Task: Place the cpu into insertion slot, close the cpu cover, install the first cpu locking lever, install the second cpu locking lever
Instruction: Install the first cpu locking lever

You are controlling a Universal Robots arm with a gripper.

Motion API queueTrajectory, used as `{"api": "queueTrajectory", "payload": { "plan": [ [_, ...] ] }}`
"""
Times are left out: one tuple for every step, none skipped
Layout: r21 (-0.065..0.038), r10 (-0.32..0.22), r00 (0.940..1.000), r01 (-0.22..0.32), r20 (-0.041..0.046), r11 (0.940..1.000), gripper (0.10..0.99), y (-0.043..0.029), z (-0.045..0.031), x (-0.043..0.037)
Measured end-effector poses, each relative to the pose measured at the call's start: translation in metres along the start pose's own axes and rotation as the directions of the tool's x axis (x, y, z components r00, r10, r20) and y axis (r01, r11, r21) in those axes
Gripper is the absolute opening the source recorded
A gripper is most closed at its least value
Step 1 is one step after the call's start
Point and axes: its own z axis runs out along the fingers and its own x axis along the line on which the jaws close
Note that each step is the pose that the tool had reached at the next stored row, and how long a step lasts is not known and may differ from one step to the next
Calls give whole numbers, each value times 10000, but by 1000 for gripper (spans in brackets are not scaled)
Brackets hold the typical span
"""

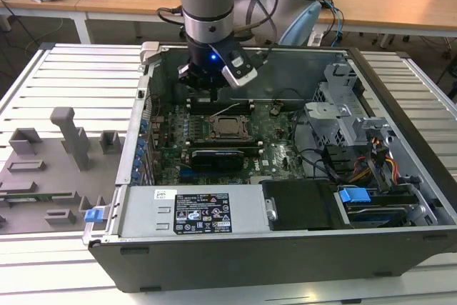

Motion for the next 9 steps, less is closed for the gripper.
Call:
{"api": "queueTrajectory", "payload": {
  "plan": [
    [0, 1, 10000, -1, -13, 10000, 106, -10, 3, -52],
    [-2, 7, 10000, -7, -22, 10000, 106, -19, 6, -96],
    [-3, 7, 10000, -7, -27, 10000, 106, -24, 8, -120],
    [-4, 8, 10000, -8, -36, 10000, 106, -32, 10, -156],
    [-4, 12, 10000, -12, -46, 10000, 106, -39, 12, -190],
    [-5, 16, 10000, -16, -58, 10000, 106, -49, 16, -239],
    [-6, 18, 10000, -18, -66, 10000, 106, -55, 19, -273],
    [-8, 21, 10000, -21, -68, 10000, 106, -56, 19, -277],
    [-18, 22, 10000, -22, -66, 10000, 106, -56, 19, -277]
  ]
}}
